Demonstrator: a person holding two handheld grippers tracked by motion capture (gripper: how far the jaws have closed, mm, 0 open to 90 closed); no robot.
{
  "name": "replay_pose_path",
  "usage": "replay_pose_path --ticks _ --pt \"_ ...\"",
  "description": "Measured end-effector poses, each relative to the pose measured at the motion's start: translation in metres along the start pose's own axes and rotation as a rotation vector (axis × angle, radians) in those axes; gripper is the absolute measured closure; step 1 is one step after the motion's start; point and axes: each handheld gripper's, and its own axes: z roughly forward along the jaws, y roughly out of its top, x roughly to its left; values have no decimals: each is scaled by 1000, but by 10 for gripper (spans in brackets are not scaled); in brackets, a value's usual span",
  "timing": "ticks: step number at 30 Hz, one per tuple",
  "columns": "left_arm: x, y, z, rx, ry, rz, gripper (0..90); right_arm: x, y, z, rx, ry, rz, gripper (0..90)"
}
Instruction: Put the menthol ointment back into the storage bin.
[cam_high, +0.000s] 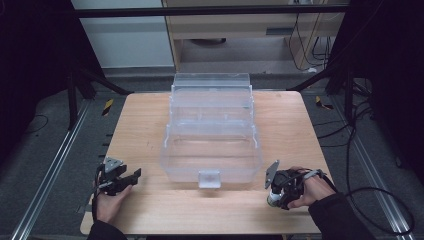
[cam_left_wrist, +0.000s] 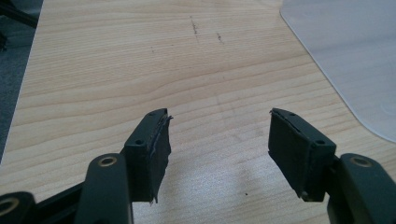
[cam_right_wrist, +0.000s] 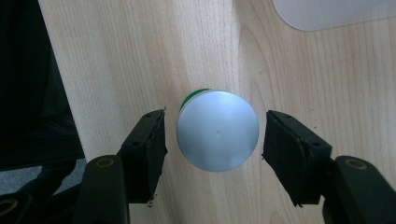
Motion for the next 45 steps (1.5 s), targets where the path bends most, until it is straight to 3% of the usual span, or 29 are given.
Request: replay_pose_path --ticks 11,28,35,45 --pt "0 0 0 0 0 0 383 -3 3 5 29 25 11 485" --pt "0 0 0 2 4 -1 383 -7 5 6 43 49 29 503" --pt "0 0 1 8 9 -3 383 -8 3 -2 41 57 36 503" --pt "0 0 1 7 4 0 383 -12 6 -27 -9 23 61 503"
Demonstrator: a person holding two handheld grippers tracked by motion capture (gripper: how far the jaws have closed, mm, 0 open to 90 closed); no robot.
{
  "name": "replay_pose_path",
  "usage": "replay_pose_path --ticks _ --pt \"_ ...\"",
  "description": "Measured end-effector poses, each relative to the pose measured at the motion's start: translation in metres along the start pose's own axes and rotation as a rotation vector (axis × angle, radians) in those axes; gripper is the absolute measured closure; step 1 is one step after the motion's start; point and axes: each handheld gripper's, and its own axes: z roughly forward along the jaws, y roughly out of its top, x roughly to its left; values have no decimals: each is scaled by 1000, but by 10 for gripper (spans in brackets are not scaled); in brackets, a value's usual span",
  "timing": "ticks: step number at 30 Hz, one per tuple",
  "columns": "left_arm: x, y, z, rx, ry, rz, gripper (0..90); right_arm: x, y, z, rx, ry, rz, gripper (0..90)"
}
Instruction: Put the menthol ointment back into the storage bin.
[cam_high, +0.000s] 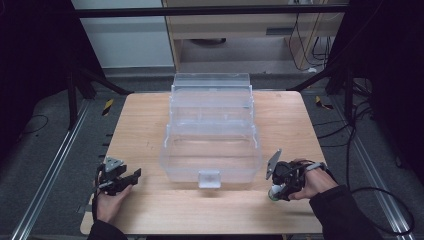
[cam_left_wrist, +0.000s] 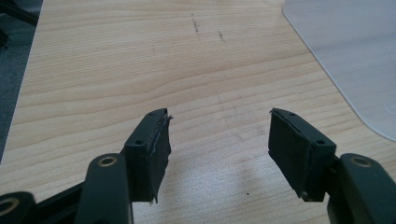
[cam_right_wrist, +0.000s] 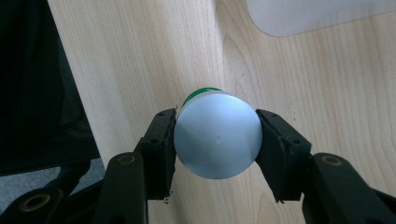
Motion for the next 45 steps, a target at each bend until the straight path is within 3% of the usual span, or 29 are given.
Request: replay_pose_path --ticks 23,34,45 --pt "0 0 0 1 -6 4 383 -6 12 -47 -79 -41 27 504" --pt "0 0 0 0 -6 4 384 -9 19 -65 -85 -51 22 504" --pt "0 0 0 0 -7 3 384 -20 31 -81 -93 -67 13 504"
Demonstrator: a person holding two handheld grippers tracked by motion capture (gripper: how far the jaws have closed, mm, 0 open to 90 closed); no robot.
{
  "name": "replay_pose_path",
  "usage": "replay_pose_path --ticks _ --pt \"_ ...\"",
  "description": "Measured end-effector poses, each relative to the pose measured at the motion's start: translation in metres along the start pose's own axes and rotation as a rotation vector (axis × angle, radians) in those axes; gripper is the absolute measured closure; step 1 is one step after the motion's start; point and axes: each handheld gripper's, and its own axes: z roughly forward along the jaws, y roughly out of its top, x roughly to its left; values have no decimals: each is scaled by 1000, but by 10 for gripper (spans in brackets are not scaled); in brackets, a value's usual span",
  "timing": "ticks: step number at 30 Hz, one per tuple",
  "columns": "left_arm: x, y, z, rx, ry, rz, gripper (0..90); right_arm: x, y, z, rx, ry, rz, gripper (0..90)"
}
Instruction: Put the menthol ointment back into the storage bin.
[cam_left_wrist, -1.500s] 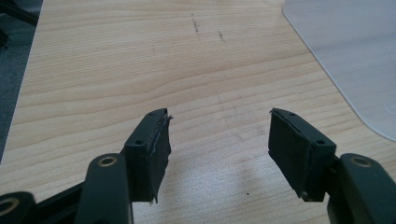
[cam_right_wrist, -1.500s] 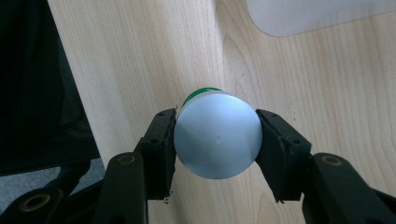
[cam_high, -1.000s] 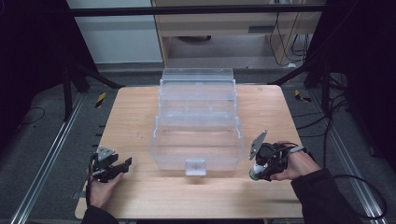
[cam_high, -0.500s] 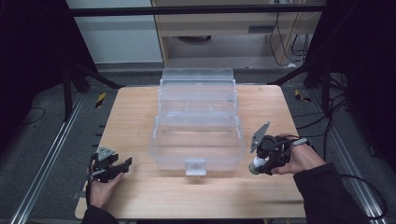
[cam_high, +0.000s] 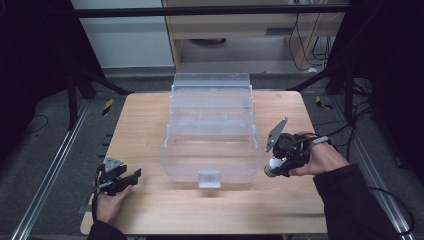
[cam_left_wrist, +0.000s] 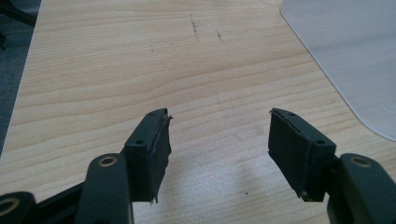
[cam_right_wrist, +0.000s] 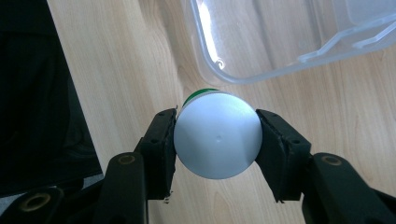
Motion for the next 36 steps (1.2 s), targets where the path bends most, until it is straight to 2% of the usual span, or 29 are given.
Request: replay_pose_path --ticks 17,36 --pt "0 1 -2 -10 1 -3 384 -17 24 -2 -22 -22 -1 504" --pt "0 1 -2 -13 0 -5 384 -31 49 17 -32 -8 -21 504"
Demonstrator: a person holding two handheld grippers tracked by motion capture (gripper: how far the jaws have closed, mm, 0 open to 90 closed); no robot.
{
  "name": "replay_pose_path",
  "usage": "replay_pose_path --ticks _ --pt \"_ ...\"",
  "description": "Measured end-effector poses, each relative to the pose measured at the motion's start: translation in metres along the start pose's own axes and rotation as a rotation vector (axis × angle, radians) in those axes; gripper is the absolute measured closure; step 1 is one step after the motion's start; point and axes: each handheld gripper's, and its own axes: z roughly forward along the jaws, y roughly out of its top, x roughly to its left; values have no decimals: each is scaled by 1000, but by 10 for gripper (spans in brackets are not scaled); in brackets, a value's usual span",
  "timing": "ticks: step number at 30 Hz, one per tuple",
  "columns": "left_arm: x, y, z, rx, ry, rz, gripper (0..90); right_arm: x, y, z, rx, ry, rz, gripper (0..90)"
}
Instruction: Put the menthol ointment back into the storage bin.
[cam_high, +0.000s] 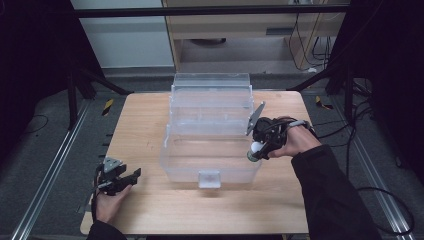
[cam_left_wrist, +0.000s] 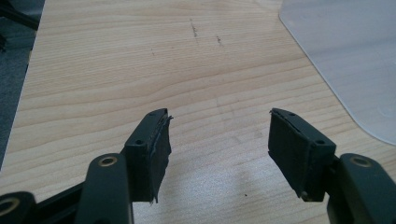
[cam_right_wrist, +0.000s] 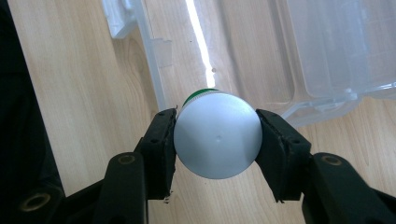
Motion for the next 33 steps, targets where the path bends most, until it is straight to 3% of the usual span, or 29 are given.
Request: replay_pose_path --ticks 17,33 --pt "0 0 0 -4 1 -3 384 -6 12 29 19 22 -21 504" --pt "1 0 0 -5 0 -3 384 -10 5 50 42 39 -16 504"
